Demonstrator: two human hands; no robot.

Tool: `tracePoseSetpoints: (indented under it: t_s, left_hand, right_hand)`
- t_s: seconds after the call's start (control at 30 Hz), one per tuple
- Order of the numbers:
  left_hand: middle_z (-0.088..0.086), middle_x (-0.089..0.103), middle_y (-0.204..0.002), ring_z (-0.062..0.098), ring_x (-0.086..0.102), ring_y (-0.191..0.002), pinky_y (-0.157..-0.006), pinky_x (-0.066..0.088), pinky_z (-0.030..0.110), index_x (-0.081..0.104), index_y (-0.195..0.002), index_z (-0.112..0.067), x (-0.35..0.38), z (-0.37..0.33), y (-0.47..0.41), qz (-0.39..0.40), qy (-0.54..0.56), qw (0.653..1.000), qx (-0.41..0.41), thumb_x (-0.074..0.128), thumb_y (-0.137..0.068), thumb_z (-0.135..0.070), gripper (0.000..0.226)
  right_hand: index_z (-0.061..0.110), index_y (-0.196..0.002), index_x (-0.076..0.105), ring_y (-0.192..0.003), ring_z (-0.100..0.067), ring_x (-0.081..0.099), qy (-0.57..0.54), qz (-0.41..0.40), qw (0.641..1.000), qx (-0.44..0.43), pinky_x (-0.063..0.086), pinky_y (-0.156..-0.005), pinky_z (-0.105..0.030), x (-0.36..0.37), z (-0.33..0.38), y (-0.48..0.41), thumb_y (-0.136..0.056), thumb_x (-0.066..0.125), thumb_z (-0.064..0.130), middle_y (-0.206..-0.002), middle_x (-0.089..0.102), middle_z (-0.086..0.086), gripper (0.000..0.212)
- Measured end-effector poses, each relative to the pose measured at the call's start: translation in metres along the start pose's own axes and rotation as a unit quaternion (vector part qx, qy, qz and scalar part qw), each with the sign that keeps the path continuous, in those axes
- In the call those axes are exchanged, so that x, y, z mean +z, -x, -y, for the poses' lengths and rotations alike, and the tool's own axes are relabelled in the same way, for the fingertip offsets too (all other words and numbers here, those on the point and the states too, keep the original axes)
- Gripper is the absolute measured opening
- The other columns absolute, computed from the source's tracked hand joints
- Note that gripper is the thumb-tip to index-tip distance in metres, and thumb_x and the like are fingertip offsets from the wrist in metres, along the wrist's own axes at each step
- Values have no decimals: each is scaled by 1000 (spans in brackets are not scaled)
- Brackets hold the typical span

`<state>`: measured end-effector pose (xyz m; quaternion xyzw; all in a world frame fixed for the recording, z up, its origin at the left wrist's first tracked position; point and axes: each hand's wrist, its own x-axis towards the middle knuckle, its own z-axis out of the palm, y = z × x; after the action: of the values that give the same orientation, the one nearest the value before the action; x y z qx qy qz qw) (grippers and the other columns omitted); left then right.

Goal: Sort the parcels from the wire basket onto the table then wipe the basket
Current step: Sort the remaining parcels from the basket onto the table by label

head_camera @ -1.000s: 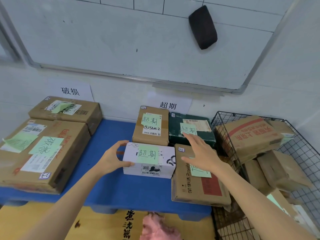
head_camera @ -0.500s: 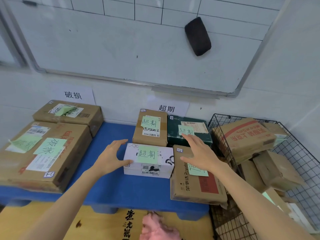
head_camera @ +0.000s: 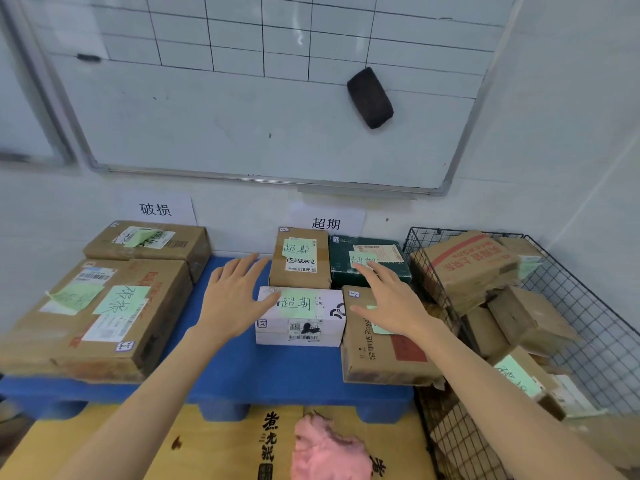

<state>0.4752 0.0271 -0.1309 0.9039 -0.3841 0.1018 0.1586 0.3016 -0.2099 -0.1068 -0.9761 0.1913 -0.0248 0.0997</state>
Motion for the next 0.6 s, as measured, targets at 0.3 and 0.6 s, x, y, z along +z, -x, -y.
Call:
tracePoseSetpoints:
  t_s: [0.3,0.6]
  left_hand:
    - [-3,41,-154,25,38,-139,-111,29,44,37,-151,-27,-16,-51,6,-17,13,998,63,26,-79,-71,85]
    - [-4,36,-157,26,34,-143,-115,26,48,32,-153,-30,-12,-143,-2,0,33,990,137,27,-78,-76,88]
  right_hand:
    - [30,-157,13,-150,-22,12,9,-67,998,15,24,-120,-44,-39,-7,49,-92,57,53,-165,11,-2,81]
    - [34,-157,12,-151,-23,12,-7,-117,989,89,21,-120,-51,-72,-66,120,-90,61,53,-165,10,-1,85]
